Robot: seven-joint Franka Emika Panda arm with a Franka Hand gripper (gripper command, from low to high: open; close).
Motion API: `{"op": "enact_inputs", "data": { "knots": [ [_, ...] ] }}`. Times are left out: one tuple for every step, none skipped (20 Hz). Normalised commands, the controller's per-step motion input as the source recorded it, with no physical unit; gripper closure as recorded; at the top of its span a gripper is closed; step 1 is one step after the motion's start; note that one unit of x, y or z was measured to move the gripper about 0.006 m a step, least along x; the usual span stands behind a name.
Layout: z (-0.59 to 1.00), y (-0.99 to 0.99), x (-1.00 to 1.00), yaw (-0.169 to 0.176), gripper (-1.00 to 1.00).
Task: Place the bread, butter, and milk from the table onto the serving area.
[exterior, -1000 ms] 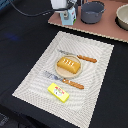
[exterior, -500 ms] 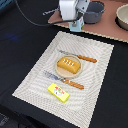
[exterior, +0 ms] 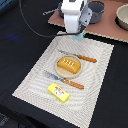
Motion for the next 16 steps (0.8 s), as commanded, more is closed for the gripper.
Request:
{"op": "enact_inputs", "data": {
  "knots": [
    [-0.13, 0.04, 0.57, -0.004, 1.0],
    [-0.12, 0.01, 0.59, -0.004, 1.0],
    [-0.13, 0.02, 0.58, -0.003, 1.0],
    [-0.18, 0.02, 0.53, 0.0, 1.0],
    [-0.19, 0.05, 0.46, 0.0, 1.0],
    [-0.2, 0.09, 0.39, 0.0, 1.0],
    [-0.18, 0.14, 0.36, 0.0, 1.0],
    [-0.15, 0.16, 0.37, -0.003, 1.0],
    [-0.12, 0.18, 0.38, -0.012, 1.0],
    [-0.08, 0.19, 0.43, -0.014, -1.0],
    [-0.04, 0.2, 0.42, -0.011, -1.0],
    [-0.01, 0.21, 0.39, -0.01, -1.0],
    [0.0, 0.19, 0.35, -0.006, -1.0],
    [0.0, 0.2, 0.33, -0.006, -1.0],
    [0.04, 0.23, 0.33, -0.003, -1.0],
    [0.15, 0.26, 0.33, 0.0, -1.0]
  ]
}}
